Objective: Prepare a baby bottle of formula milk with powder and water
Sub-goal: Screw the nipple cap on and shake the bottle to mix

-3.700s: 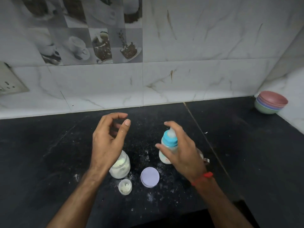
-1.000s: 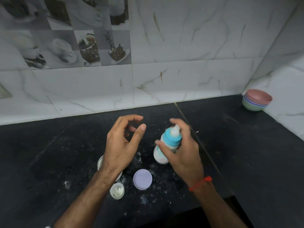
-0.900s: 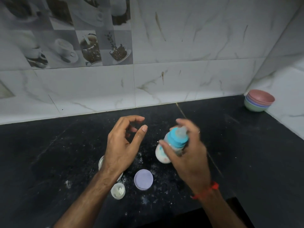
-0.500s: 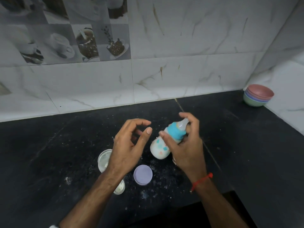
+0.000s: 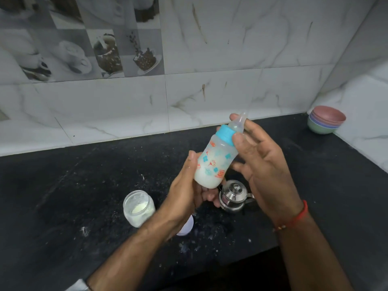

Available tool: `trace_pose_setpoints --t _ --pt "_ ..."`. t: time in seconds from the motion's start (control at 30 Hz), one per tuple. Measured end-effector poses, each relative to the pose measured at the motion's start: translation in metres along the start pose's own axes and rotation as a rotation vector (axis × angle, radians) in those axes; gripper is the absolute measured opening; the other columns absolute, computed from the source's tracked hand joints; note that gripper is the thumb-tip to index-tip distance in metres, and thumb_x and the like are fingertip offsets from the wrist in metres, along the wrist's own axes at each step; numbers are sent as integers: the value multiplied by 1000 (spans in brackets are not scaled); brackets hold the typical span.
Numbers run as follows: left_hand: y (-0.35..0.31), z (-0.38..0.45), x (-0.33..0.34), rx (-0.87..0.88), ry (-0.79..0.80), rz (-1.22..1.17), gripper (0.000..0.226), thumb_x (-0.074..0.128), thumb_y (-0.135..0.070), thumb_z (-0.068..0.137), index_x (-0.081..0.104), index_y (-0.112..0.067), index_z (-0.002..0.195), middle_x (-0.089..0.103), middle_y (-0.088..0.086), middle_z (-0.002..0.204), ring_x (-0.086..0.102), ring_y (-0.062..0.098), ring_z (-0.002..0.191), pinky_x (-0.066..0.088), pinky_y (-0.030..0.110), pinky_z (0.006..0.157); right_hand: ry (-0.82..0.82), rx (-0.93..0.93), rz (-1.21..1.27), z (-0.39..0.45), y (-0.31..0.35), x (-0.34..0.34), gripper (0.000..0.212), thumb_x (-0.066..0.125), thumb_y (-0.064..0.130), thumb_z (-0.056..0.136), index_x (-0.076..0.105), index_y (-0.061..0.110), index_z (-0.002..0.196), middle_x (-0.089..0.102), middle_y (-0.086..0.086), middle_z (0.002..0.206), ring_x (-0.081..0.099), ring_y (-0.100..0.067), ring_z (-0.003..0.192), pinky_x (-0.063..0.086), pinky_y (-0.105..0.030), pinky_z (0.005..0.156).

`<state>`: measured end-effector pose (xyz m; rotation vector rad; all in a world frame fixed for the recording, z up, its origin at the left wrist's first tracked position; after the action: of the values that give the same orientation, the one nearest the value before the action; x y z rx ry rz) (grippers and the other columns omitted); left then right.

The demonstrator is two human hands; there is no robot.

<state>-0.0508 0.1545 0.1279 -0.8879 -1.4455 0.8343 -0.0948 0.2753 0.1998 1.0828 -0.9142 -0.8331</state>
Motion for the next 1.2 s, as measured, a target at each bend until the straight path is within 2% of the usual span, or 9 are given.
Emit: trace_pose_setpoints --t 0.1,0.23,0.37,0.47,0.6,0.83,0.97,1.1,1.2 --pt "0 0 9 -91 91 -102 82 26 -68 97 56 0 132 60 17 72 39 16 47 48 34 55 3 -38 -27 0 7 -1 51 65 24 91 57 17 140 74 -8 126 71 -26 117 60 -44 96" --pt "-3 -2 19 -71 199 -136 85 27 -82 91 61 -11 122 55 13 76 43 15 52 49 35 57 -133 -88 -15 2 11 -8 45 74 23 84 64 12 127 76 -9 118 75 -23 108 62 -37 88" --pt "-3 -1 15 -28 126 -104 70 51 -61 95 39 -11 143 58 12 85 46 16 55 52 37 56 -234 -112 -7 3 11 -12 46 77 26 82 64 6 122 76 -13 111 74 -19 95 58 -28 74" --pt "-3 -1 18 -66 128 -102 72 44 -67 98 48 -7 138 52 8 71 39 13 49 49 33 52 -225 -99 -47 3 11 -11 46 72 36 84 67 9 120 75 -8 108 72 -17 97 59 -33 81" --pt "0 -4 23 -176 165 -182 71 31 -72 94 67 -18 120 42 6 63 32 12 45 46 29 50 -172 -87 -93 4 13 -7 47 68 39 87 68 12 126 76 0 114 71 -24 113 56 -50 103" --pt "4 -5 26 -241 227 -257 74 26 -75 95 70 -20 120 38 5 61 30 9 43 43 27 49 -139 -97 -111 4 16 -1 51 63 36 90 65 10 134 77 3 116 70 -19 115 52 -57 106" --pt "4 -3 27 -232 241 -279 72 26 -73 99 70 -19 117 36 4 64 29 9 46 43 28 48 -109 -121 -114 4 17 0 53 61 34 92 61 10 139 74 -3 127 68 -20 123 53 -50 108" --pt "2 -2 29 -226 235 -312 69 27 -68 101 74 -18 97 35 6 70 18 15 54 42 27 47 -28 -182 -167 2 21 6 51 57 27 96 57 9 143 68 -6 138 64 -15 128 53 -30 105" --pt "-1 -1 30 -215 234 -311 69 27 -67 101 75 -18 92 35 7 72 16 16 57 39 27 47 30 -228 -228 1 22 9 51 55 27 98 54 7 145 64 -10 143 62 -16 131 51 -29 106"
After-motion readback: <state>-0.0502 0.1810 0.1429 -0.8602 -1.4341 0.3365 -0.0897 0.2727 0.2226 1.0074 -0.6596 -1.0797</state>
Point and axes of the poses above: each hand's wrist, its own z-axis towards the middle knuckle, its own x-axis out of the palm, y = z × x, the point moved 7 cm from there along z, towards the middle knuckle
